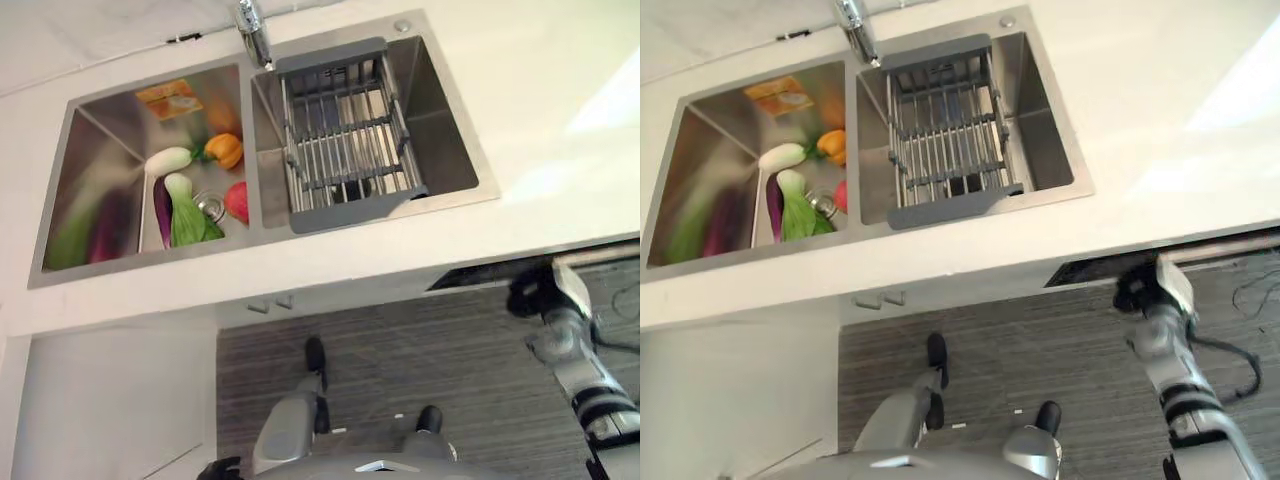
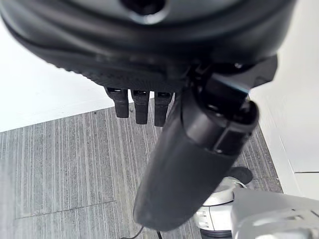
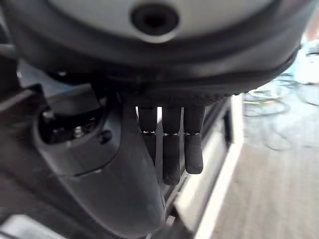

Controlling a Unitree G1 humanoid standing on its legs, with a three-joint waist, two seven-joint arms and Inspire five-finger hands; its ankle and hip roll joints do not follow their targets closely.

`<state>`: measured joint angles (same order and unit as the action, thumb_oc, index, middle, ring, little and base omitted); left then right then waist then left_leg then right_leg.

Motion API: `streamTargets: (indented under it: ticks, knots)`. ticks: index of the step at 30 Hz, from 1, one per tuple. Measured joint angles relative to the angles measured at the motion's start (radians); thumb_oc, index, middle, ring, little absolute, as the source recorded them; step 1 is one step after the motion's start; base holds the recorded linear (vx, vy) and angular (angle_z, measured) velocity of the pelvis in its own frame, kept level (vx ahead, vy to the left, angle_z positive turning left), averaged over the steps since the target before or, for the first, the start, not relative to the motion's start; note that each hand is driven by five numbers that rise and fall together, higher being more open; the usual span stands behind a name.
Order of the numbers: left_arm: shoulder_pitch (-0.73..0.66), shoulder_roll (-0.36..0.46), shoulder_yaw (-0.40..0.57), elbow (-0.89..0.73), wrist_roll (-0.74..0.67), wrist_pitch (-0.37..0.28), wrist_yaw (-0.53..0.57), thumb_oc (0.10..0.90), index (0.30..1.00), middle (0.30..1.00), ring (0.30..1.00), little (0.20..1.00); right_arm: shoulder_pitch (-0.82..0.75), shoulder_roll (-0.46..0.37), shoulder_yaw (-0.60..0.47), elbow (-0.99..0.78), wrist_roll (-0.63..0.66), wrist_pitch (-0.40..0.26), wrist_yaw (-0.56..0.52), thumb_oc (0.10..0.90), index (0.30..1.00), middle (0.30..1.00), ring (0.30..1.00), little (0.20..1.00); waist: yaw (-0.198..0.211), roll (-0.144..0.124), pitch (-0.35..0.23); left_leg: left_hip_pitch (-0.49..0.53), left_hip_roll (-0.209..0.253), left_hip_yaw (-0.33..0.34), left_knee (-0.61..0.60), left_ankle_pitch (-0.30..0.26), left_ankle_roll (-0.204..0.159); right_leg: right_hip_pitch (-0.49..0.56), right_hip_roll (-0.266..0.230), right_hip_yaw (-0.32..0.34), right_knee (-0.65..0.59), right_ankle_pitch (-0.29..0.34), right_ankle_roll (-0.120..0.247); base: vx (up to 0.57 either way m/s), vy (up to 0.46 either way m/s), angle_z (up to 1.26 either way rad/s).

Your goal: Place the dishes in the dishwasher.

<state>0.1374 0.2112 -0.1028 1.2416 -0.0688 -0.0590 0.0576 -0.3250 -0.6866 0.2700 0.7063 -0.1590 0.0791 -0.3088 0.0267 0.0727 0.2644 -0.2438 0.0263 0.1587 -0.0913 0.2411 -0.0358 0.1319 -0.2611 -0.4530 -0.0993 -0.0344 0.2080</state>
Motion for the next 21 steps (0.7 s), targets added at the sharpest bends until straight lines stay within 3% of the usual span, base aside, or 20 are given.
streamTargets:
  ticks: [3,6,8,9,10,11,12,15,17,18,19,20,21]
  knots:
    - [-0.012,0.005,0.002,-0.002,-0.001,-0.013,0.001,0.800,0.900,0.900,0.900,0.900,-0.004,0.003,0.038,-0.009,0.001,0.017,-0.032,0.400,0.300,0.300,0.300,0.300,-0.009,-0.011,0.007,-0.021,0.009,-0.010,0.000,0.007,-0.003,-0.017,0.012,-0.006,0.000,0.001,-0.001,0.02,-0.004,0.10]
    - [-0.064,0.003,0.026,-0.001,-0.001,-0.015,-0.010,0.800,0.900,0.900,0.900,0.900,0.011,-0.110,0.197,-0.098,-0.127,0.001,0.046,0.400,0.300,0.300,0.300,0.300,-0.013,-0.020,0.013,-0.027,0.013,-0.014,0.000,0.006,-0.008,-0.022,0.017,-0.008,0.000,0.004,-0.004,0.03,-0.013,0.02]
    - [-0.090,0.003,0.049,-0.005,-0.002,-0.022,-0.001,0.800,0.900,0.900,0.900,0.900,0.054,-0.109,0.214,-0.144,-0.240,-0.079,0.072,0.400,0.300,0.300,0.300,0.300,-0.008,-0.026,0.016,-0.024,0.017,-0.015,0.000,0.006,-0.009,-0.020,0.021,-0.008,0.000,0.003,-0.005,0.02,0.000,0.01]
    - [-0.104,-0.001,0.055,-0.031,-0.010,-0.020,-0.004,0.800,0.900,0.900,0.900,0.900,0.116,-0.079,0.197,-0.174,-0.317,-0.152,0.093,0.430,0.345,0.345,0.345,0.345,0.005,-0.031,0.019,-0.019,0.016,-0.016,0.000,0.004,-0.010,-0.014,0.020,-0.010,0.000,0.001,-0.008,0.05,0.011,0.02]
    - [-0.105,-0.001,0.069,-0.042,-0.009,-0.021,-0.005,0.800,0.900,0.900,0.900,0.900,0.141,-0.047,0.206,-0.172,-0.332,-0.178,0.122,0.643,0.665,0.665,0.665,0.665,0.013,-0.038,0.021,-0.015,0.015,-0.016,0.000,0.004,-0.009,-0.011,0.020,-0.010,0.000,0.000,-0.010,0.05,0.032,0.04]
    - [-0.116,0.001,0.075,-0.041,-0.012,-0.019,0.000,0.800,0.900,0.900,0.900,0.900,0.179,0.009,0.193,-0.144,-0.350,-0.205,0.136,0.800,0.900,0.900,0.900,0.900,0.020,-0.043,0.023,-0.013,0.014,-0.016,0.000,0.003,-0.008,-0.010,0.018,-0.012,0.001,-0.001,-0.009,0.04,0.028,0.02]
    - [-0.116,0.001,0.075,-0.041,-0.012,-0.019,0.000,0.800,0.900,0.900,0.900,0.900,0.179,0.009,0.193,-0.144,-0.350,-0.205,0.136,0.800,0.900,0.900,0.900,0.900,0.020,-0.043,0.023,-0.013,0.014,-0.016,0.000,0.003,-0.008,-0.010,0.018,-0.012,0.001,-0.001,-0.009,0.06,0.054,0.09]
    - [-0.128,0.004,0.088,-0.039,-0.047,-0.016,0.011,0.800,0.900,0.900,0.900,0.900,0.279,0.252,0.154,0.072,-0.347,-0.213,0.159,0.800,0.900,0.900,0.900,0.900,0.028,-0.074,0.021,0.008,0.005,-0.026,0.001,-0.014,-0.008,0.012,0.009,-0.015,0.023,0.000,-0.010,0.15,0.176,0.12]
    - [-0.128,-0.003,0.082,-0.016,-0.079,-0.009,0.012,0.800,0.900,0.900,0.900,0.900,0.386,0.403,0.020,0.304,-0.279,-0.214,0.181,0.800,0.900,0.900,0.900,0.900,0.019,-0.076,0.020,0.081,0.002,-0.025,0.000,-0.043,0.010,0.029,-0.018,-0.005,0.143,0.000,-0.010,0.17,0.233,0.01]
    - [-0.119,-0.007,0.080,-0.005,-0.093,-0.008,0.012,0.800,0.900,0.900,0.900,0.900,0.412,0.425,-0.063,0.333,-0.223,-0.210,0.156,0.800,0.900,0.900,0.900,0.900,0.009,-0.083,0.014,0.108,-0.001,-0.012,0.000,-0.063,0.016,0.024,-0.034,0.007,0.190,0.005,-0.016,0.16,0.242,-0.08]
    - [-0.119,-0.005,0.064,0.050,-0.119,-0.004,0.011,0.800,0.900,0.900,0.900,0.900,0.408,0.423,-0.152,0.460,-0.172,-0.205,0.144,0.800,0.900,0.900,0.900,0.900,-0.027,-0.095,-0.028,0.152,-0.019,-0.015,-0.006,-0.097,0.029,0.019,-0.077,0.034,0.309,0.013,-0.021,0.15,0.255,-0.04]
    - [-0.119,-0.005,0.064,0.050,-0.119,-0.004,0.011,0.800,0.900,0.900,0.900,0.900,0.408,0.423,-0.152,0.460,-0.172,-0.205,0.144,0.800,0.900,0.900,0.900,0.900,-0.027,-0.095,-0.028,0.152,-0.019,-0.015,-0.006,-0.097,0.029,0.019,-0.077,0.034,0.309,0.013,-0.021,0.13,0.290,0.28]
    - [-0.133,0.022,0.002,0.050,-0.130,-0.018,0.006,0.800,0.900,0.900,0.900,0.900,0.428,0.405,-0.159,0.569,-0.116,-0.146,0.151,0.800,0.900,0.900,0.900,0.900,-0.036,-0.127,-0.098,0.158,-0.028,-0.030,-0.006,-0.128,0.045,-0.036,-0.108,0.079,0.446,0.049,-0.019,0.11,0.298,0.56]
